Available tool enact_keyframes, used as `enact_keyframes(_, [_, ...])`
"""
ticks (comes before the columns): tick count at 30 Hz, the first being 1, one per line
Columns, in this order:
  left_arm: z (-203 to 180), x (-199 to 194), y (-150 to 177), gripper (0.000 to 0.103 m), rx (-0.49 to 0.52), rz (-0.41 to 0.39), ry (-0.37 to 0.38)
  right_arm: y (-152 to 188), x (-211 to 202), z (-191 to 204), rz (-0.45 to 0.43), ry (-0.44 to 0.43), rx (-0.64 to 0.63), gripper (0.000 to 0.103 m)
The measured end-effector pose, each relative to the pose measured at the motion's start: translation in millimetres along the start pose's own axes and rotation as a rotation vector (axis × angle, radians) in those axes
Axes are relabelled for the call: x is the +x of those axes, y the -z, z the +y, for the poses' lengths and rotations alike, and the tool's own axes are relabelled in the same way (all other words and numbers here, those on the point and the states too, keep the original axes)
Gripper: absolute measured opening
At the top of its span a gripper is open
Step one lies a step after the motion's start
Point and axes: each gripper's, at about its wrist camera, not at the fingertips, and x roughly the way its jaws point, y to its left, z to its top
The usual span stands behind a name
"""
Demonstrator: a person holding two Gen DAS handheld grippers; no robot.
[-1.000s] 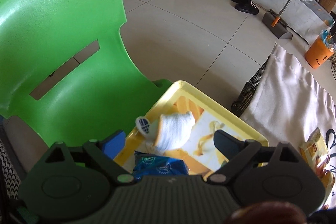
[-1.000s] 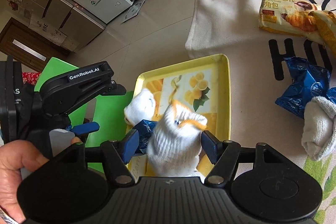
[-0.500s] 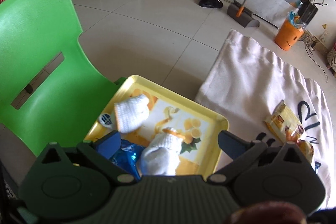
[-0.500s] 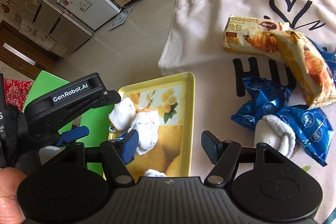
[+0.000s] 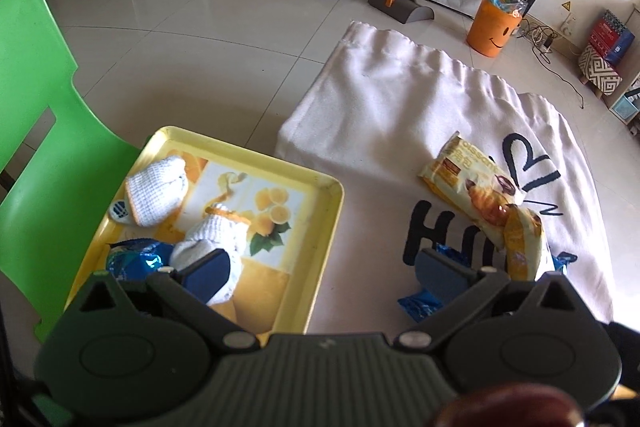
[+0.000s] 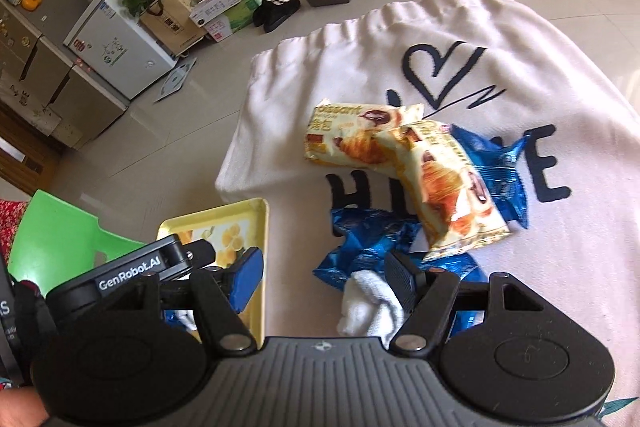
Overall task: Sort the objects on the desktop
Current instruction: 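Move the left tool to a white glove while the right tool moves to a blue pack, then close the left tool on the white glove while the right tool closes on the blue pack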
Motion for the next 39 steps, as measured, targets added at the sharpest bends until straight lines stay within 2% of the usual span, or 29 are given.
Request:
enact_keyframes(3, [-14.3, 2.7, 5.0, 0.102, 0.029, 0.005, 0.004, -5.8, -5.6, -20.3, -0.014, 0.051, 0.052, 0.068])
enact_keyframes(5, [-22.6, 5.3, 8.2, 0.102, 0.043, 0.014, 0.008, -9.3, -5.4, -34.4, -0.006, 0.095, 0.093, 0.068])
enact_keyframes(10, [-42.2, 13.5, 17.5, 0.102, 0.074, 0.045, 0.022, -10.9, 8.5, -75.2, 0.042, 0.143, 0.235, 0.068])
enact_keyframes(17, [-60.2, 23.0, 25.1, 0.102, 0.089, 0.075, 0.017, -7.5, 28.1, -94.3, 0.059, 0.136, 0.295, 0.068])
enact_keyframes(23, [-68.9, 34.2, 30.1, 0.102, 0.105, 0.102, -0.005, -6.7, 44.4, -97.1, 0.071, 0.14, 0.317, 0.069])
enact_keyframes(27, [-74.4, 40.1, 32.9, 0.102, 0.12, 0.113, -0.016, -6.6, 48.9, -94.9, 0.084, 0.182, 0.286, 0.073])
enact_keyframes(34, [-80.3, 51.4, 45.8, 0.102, 0.175, 0.141, -0.052, -4.2, 43.8, -100.7, 0.111, 0.24, 0.268, 0.075])
enact_keyframes(39, [-83.5, 55.0, 54.1, 0.102, 0.203, 0.133, -0.061, -0.8, 34.6, -105.1, 0.138, 0.281, 0.227, 0.075])
